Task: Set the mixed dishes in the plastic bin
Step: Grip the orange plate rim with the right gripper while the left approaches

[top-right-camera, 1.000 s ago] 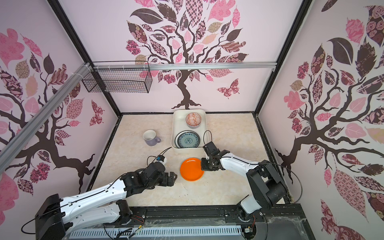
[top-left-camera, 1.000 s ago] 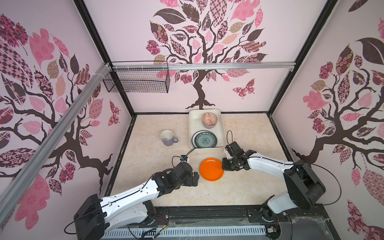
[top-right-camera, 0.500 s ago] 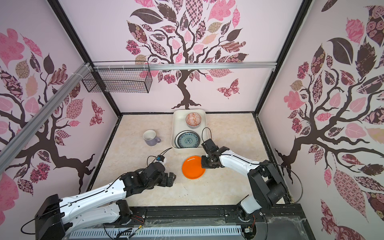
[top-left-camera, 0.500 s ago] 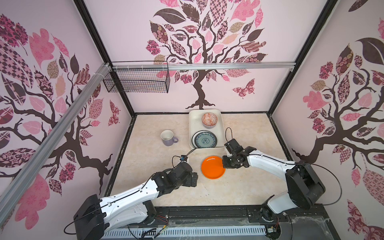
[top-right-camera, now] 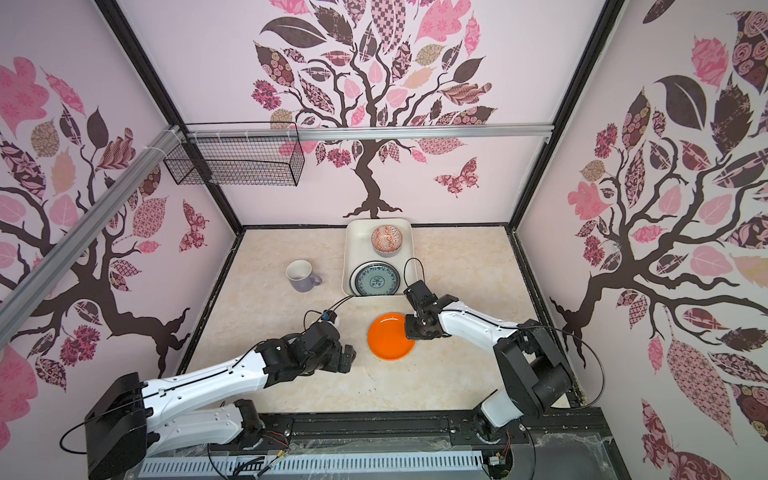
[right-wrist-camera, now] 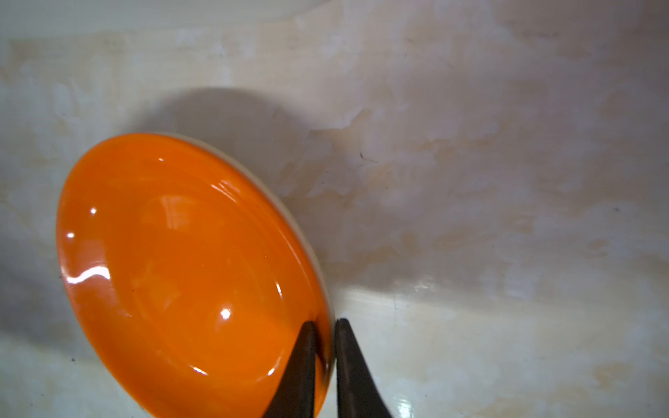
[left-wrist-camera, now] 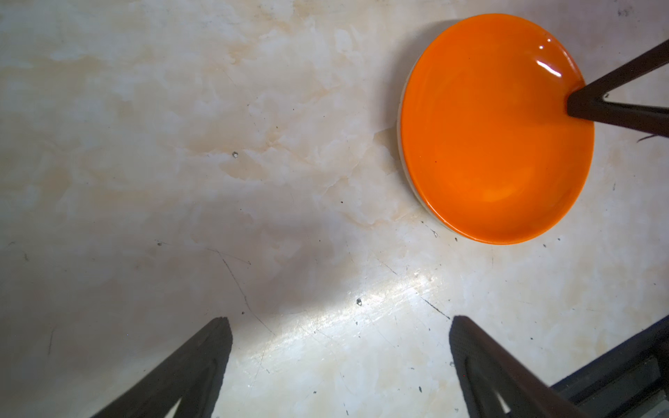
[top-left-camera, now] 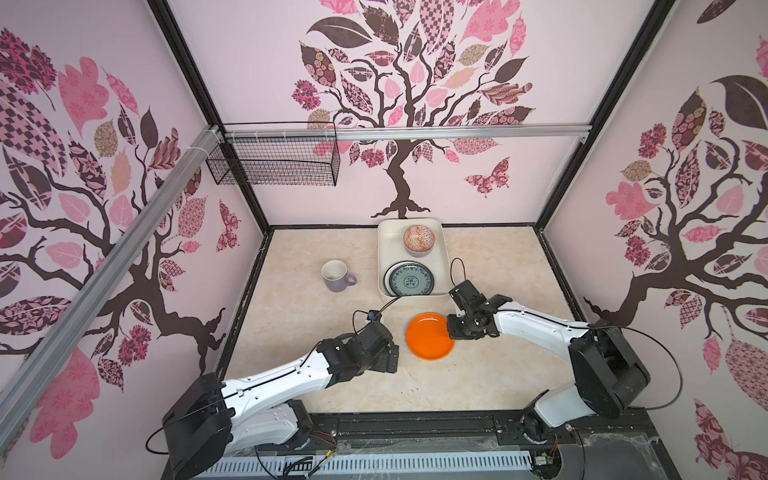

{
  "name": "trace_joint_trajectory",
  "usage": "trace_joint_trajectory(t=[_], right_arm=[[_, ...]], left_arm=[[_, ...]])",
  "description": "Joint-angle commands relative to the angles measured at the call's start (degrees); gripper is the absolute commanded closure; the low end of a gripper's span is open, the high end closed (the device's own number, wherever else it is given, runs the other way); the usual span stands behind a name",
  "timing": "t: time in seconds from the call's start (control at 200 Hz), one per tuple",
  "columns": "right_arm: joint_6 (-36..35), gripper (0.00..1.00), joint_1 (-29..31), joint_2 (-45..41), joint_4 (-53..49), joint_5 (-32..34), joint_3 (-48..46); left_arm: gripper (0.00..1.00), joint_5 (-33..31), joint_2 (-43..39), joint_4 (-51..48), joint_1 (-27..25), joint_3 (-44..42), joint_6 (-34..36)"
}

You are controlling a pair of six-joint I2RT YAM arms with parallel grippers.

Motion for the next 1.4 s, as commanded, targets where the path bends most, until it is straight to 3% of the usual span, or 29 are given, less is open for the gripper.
trace_joint_trajectory(t=[0.0,0.385,0.46,0.63,0.725,1.045,1.391], right_arm=[[-0.9,0.79,0.1,1.6,-2.2,2.3,-0.5],[-1.7,0.82,0.1,2.7,-1.6,2.0,-0.7],[-1.7,0.91,0.1,3.1,-2.5,2.5,0.2],[-1.9,0.92,0.2,2.1,-5.7,5.2,2.0],[-2.3,1.0,0.1,1.4,-6.3,4.7,2.7],[-1.5,1.0,0.1,0.4,-8.0,2.2,5.8],[-0.7,0.86,0.2,0.5,-6.7,0.3,3.9]], left_arm=[[0.02,0.9,2.6,2.5,0.4,3.8,1.5],[0.08,4.0,9.3,5.4,2.5,7.3,3.8],[0.09,5.1,10.6,5.7,3.2,7.8,4.2],[0.11,6.0,11.7,5.7,3.8,9.1,5.2],[0.11,6.5,11.7,6.0,4.4,9.4,5.6],[0.12,6.7,7.9,5.4,6.3,7.7,6.1],[0.12,8.7,9.9,7.2,6.6,7.3,5.7]])
